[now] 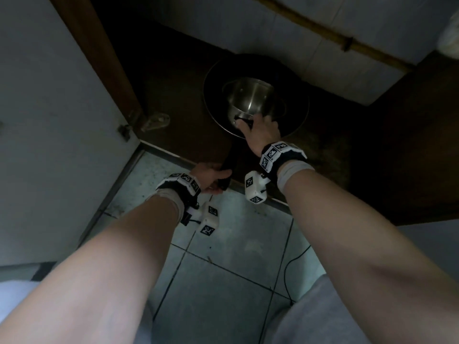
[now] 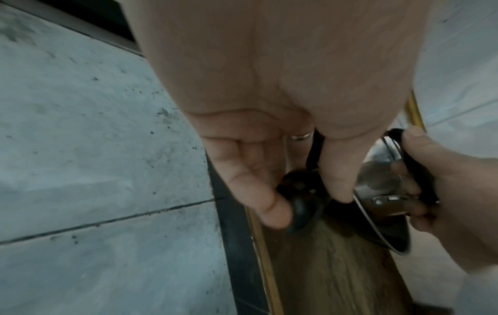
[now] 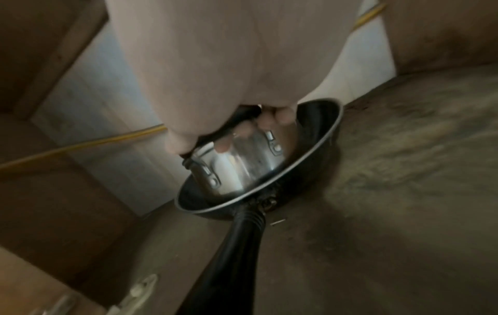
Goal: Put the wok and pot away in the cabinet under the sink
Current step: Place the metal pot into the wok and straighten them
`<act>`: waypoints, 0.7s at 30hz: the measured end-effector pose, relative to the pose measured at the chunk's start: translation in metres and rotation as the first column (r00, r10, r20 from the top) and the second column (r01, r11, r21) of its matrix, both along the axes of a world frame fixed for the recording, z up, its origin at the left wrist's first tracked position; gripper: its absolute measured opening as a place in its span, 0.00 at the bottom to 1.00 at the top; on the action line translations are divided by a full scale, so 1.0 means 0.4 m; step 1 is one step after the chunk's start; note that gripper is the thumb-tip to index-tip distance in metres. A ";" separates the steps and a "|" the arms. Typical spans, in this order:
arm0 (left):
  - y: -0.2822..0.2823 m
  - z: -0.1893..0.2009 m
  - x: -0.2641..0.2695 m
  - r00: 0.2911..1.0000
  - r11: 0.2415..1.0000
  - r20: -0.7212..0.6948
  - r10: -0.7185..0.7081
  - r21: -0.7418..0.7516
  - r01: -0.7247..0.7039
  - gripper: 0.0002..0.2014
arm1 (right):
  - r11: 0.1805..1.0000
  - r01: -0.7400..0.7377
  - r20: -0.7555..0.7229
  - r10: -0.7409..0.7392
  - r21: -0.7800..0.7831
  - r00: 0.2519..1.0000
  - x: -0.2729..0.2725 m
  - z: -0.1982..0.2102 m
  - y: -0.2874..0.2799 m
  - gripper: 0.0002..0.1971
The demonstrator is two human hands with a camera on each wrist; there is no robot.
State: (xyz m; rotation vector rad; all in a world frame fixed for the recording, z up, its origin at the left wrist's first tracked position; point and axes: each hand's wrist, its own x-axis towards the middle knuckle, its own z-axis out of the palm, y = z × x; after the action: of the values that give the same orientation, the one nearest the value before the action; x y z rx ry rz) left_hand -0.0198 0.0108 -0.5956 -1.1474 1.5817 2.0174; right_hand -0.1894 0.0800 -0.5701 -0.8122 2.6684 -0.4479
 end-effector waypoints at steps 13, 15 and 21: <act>-0.001 0.003 0.005 0.997 0.997 -0.043 -0.070 -0.039 0.068 0.20 | 0.995 -0.096 -0.184 0.094 -0.007 0.978 -0.014 -0.035 0.030 0.20; 0.000 0.005 0.005 0.997 0.998 -0.049 -0.061 -0.022 0.060 0.20 | 0.996 -0.088 -0.185 0.087 -0.001 0.979 -0.011 -0.032 0.027 0.19; -0.006 0.011 0.003 0.997 0.997 -0.044 -0.062 -0.054 0.060 0.21 | 0.991 -0.065 -0.228 0.090 0.114 0.970 -0.009 -0.021 0.018 0.21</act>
State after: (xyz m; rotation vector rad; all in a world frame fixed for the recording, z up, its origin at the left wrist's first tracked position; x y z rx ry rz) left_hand -0.0184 0.0085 -0.5911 -1.0648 1.6815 1.9873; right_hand -0.1928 0.0874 -0.5784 -0.9871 2.8312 -0.1997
